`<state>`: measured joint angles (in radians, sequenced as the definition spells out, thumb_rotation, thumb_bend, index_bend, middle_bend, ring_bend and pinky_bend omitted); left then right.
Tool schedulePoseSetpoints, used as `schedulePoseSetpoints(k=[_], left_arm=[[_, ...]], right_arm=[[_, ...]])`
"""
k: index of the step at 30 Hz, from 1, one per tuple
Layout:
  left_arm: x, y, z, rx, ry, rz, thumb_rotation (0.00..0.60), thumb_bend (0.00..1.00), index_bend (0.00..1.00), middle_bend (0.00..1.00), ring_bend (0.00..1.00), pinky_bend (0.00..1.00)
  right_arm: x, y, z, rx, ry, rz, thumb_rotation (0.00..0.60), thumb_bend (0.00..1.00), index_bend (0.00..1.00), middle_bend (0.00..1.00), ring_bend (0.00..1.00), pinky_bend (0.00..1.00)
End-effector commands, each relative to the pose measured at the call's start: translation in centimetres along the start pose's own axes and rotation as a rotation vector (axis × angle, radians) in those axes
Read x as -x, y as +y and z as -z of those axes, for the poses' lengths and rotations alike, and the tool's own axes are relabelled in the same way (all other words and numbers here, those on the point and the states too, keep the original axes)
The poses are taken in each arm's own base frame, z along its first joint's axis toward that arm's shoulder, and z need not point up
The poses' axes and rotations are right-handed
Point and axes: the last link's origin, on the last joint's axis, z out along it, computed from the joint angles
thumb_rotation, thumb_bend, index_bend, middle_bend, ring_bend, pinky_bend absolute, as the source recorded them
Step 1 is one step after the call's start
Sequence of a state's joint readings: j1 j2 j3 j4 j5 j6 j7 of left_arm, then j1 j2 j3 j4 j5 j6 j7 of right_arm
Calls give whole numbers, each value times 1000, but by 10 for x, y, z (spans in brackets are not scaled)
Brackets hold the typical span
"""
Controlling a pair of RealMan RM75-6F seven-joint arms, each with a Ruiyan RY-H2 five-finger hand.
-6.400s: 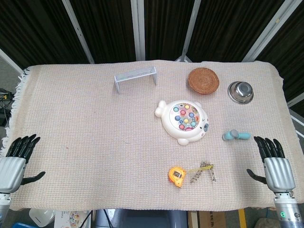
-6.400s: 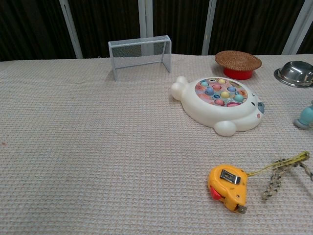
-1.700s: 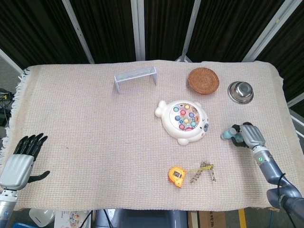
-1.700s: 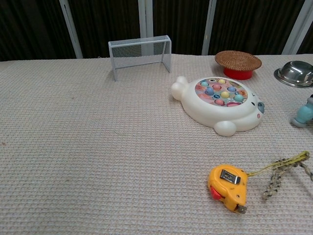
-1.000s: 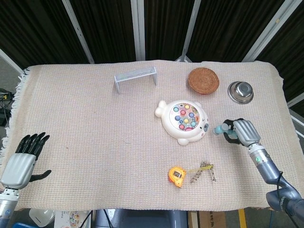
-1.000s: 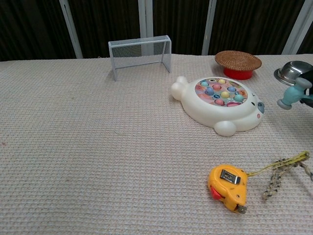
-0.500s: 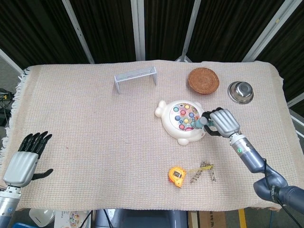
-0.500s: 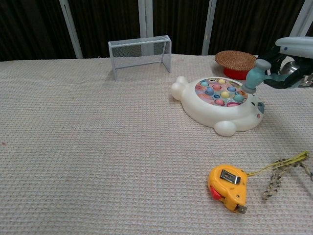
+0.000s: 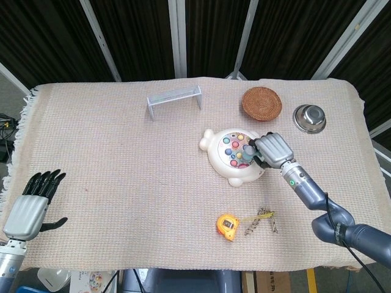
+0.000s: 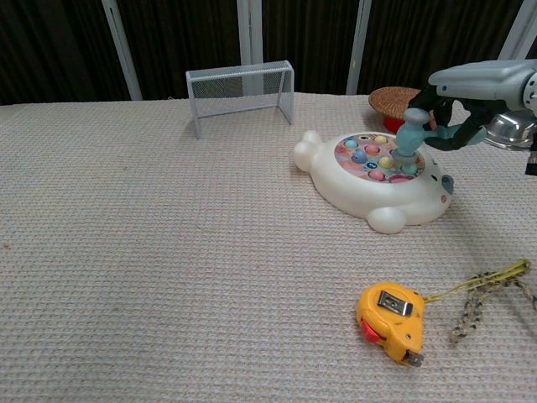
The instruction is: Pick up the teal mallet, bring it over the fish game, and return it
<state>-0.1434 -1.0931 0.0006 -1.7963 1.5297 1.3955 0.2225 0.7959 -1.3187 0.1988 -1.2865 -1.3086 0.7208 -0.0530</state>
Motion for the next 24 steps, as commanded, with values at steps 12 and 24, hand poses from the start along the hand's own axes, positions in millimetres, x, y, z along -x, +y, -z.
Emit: schedulePoseSetpoints(k=[12,24], left_arm=[[2,-2,-1,-5,-6,3,600,0,0,0,0,0],[3,-2,-2,2,-1,9,600,0,0,0,0,0]], right_arm=[[10,0,-5,31,-56,34,600,783,1000,840,641,370],[-1,2,3,40,-26,22,600,782,1000,843,641,370]])
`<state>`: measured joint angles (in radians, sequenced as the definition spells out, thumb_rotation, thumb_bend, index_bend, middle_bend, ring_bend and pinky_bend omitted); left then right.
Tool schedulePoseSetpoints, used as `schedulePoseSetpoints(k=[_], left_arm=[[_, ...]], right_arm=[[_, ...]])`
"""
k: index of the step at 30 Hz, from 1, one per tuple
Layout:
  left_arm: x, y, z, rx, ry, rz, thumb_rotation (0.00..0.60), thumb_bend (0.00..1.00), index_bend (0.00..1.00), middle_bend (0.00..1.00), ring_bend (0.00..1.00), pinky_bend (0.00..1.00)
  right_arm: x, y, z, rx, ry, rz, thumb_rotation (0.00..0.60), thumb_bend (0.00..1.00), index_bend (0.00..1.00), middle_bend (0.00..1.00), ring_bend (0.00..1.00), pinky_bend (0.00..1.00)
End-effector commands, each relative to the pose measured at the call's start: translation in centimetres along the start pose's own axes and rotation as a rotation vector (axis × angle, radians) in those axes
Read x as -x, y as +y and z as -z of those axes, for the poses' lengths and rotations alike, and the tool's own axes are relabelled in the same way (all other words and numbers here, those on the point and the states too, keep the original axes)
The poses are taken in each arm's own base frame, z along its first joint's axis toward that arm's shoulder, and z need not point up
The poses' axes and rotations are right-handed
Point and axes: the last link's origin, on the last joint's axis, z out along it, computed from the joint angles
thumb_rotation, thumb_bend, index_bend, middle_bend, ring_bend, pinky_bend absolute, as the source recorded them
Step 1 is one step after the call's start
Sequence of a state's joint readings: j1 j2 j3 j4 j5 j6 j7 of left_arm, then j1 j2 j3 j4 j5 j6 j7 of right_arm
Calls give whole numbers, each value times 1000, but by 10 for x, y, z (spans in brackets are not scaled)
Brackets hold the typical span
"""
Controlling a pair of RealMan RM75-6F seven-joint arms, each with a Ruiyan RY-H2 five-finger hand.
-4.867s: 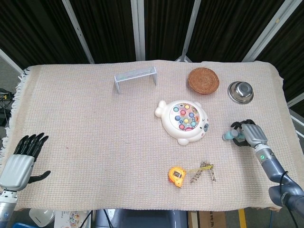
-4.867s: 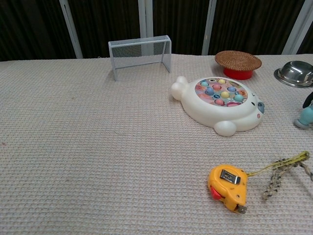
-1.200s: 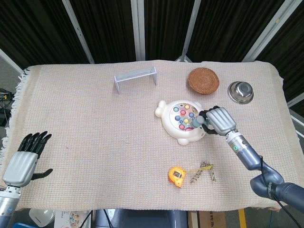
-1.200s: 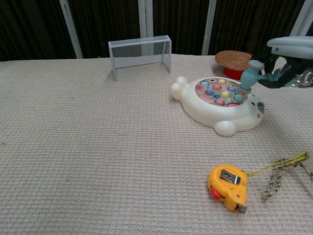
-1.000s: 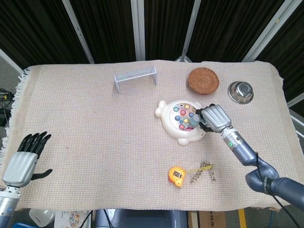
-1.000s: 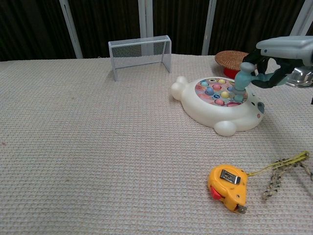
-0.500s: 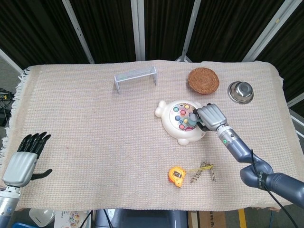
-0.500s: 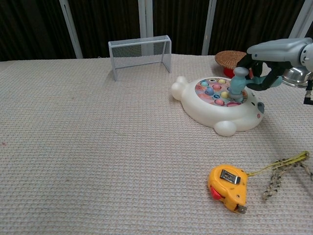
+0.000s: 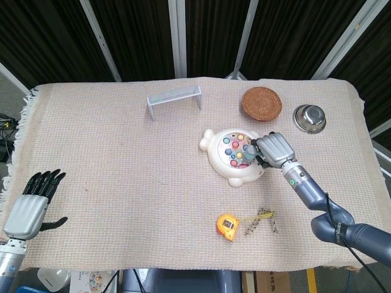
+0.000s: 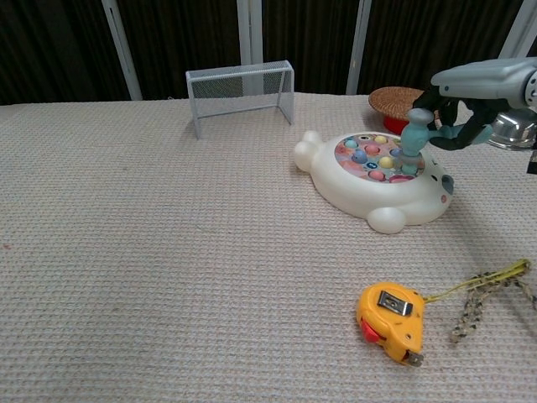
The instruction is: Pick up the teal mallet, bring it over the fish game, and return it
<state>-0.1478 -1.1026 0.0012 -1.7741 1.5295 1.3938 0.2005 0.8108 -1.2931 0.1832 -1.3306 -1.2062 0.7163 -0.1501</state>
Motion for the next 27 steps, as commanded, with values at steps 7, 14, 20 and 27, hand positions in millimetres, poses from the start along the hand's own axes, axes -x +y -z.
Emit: schedulePoseSetpoints(k=[7,14,20,27], left_arm=[[1,-1,1,-5,-5,-1,600,0,0,0,0,0],[1,-2,1,-11,-5,-2,600,0,0,0,0,0],[0,-1,1,-3,0,0,600,0,0,0,0,0],[-2,-1,3,1,7,-1,600,0,0,0,0,0]], right_arm=[[12,1,-3,16,-32,-13,600,783,1000,843,641,370],[12,1,-6,14,-26,-15,600,783,1000,843,641,369],[-2,7,7,16,25,-32,600,782,1000,843,641,370],[4,28,33,60,50,-74,600,781,1000,842,640,370]])
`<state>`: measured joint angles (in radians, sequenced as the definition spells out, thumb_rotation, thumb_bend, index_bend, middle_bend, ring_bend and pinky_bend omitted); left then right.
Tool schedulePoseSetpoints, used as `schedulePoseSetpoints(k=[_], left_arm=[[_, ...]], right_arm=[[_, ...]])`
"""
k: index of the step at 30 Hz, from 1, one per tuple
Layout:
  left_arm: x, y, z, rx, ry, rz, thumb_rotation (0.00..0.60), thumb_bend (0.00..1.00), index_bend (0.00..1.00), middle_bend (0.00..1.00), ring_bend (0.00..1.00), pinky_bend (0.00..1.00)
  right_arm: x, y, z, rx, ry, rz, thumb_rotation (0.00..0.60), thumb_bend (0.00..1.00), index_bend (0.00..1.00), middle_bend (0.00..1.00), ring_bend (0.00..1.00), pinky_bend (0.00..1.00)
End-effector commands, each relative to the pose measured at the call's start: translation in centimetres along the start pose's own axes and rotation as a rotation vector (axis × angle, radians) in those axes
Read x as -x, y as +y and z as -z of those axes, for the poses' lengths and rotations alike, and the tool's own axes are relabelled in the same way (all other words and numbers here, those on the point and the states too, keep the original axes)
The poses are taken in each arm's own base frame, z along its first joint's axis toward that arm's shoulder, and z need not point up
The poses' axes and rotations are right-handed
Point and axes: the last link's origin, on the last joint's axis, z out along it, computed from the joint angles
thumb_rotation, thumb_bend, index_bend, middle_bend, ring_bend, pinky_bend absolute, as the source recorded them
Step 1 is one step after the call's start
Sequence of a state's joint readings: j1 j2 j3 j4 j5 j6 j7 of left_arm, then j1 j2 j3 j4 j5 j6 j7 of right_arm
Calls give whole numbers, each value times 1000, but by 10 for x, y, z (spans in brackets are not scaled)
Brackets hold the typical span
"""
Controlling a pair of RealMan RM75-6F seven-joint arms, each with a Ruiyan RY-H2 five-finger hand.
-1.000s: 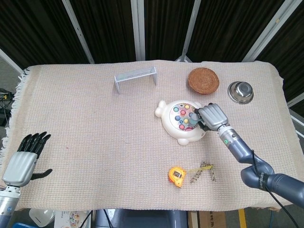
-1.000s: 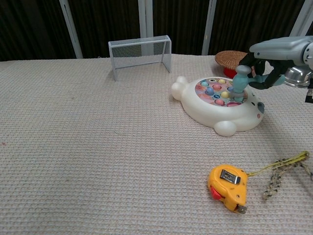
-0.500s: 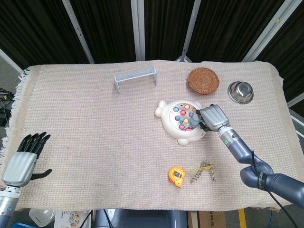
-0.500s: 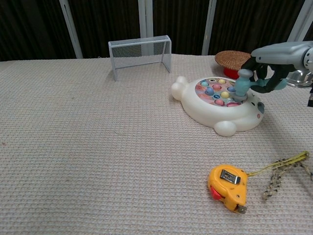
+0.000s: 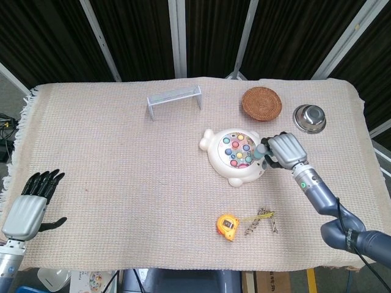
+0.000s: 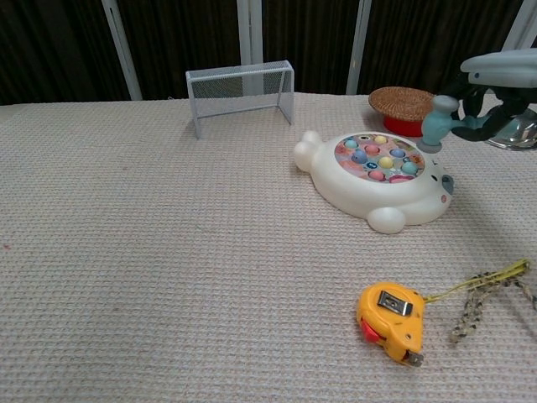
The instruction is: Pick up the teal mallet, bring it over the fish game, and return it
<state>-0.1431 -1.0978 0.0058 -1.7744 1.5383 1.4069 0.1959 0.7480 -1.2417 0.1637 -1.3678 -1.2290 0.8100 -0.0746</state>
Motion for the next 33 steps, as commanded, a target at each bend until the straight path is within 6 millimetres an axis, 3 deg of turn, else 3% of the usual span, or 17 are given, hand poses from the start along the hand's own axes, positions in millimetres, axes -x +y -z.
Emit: schedulePoseSetpoints(k=[1,10,17,28,33], left_arm=[[0,0,1,0,-2,-1,600,0,0,0,0,0],[-2,0,5,-9,5,-5,600,0,0,0,0,0],[-3,3,8,-8,5,-6,600,0,0,0,0,0],[-6,7,11,-5,12,-11,600,0,0,0,0,0],[-7,7,11,-5,16,-14,600,0,0,0,0,0]], right_arm=[[9,12,12,22,-5,-17,600,782,1000,842,640,369],[51,49,32,99,-49,-70,600,782,996,842,618,369],[78,72,38,150,-89,-105,600,783,919,815,550,344],[100,94,47,195,-96,-135,600,779,789,727,458,269],[104,98,50,201,-94,-148,600,706,728,678,413,242]])
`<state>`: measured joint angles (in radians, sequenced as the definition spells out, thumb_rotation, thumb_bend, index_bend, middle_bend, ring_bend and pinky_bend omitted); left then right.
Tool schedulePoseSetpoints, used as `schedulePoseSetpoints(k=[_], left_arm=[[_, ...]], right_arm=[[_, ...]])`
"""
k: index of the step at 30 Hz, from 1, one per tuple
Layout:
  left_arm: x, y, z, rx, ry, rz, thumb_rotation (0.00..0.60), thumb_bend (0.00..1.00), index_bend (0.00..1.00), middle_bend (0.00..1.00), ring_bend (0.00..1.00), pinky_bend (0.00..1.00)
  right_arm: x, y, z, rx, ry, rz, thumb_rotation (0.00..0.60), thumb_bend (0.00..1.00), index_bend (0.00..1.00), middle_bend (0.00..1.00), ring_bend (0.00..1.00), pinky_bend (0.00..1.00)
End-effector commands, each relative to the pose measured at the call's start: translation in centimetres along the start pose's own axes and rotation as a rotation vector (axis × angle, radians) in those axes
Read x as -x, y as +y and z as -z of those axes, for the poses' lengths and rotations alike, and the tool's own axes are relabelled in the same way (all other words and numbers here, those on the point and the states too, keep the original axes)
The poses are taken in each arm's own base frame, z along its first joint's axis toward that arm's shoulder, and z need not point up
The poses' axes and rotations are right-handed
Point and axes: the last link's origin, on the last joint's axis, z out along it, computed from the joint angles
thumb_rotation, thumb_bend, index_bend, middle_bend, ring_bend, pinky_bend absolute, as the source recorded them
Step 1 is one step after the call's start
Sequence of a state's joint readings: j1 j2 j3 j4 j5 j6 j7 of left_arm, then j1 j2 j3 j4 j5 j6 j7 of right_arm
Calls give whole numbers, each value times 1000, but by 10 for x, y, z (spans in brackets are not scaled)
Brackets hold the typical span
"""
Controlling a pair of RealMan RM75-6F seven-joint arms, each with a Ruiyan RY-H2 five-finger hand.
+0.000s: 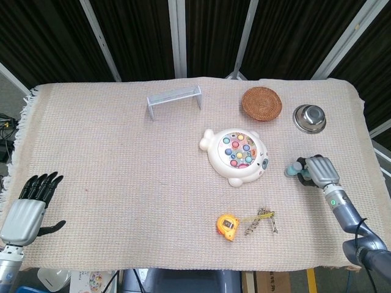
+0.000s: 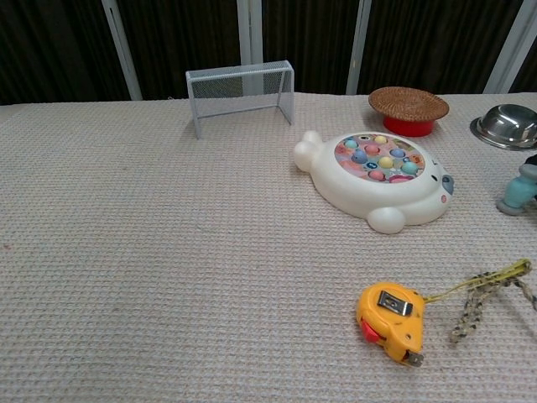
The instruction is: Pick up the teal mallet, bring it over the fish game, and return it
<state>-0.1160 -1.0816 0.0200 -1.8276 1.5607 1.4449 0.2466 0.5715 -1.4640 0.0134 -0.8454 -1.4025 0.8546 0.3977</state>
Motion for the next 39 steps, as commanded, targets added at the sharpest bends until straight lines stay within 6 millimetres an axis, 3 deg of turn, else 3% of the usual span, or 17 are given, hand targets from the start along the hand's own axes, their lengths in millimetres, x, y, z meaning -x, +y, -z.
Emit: schedulePoseSetpoints(k=[1,16,28,39], left_arm=[[0,0,0,1,1,0,600,0,0,0,0,0],[0,-2,1,-5,4,2,600,0,0,0,0,0],[0,-1,-1,-3,3,2,600,0,0,0,0,0],[1,-1,-2,-2,1,1,600,0,0,0,0,0]], right_arm=[[4,2,2,-1,-6,-5,600,681,719,671,407,239],[7,4,2,13,-32,-18,600,482,648,621,360,193],[7,5,2,30,-48,-23,600,402,610,592,335,164],[0,5,0,36,-64,-29,600,402,573,569,314,145]])
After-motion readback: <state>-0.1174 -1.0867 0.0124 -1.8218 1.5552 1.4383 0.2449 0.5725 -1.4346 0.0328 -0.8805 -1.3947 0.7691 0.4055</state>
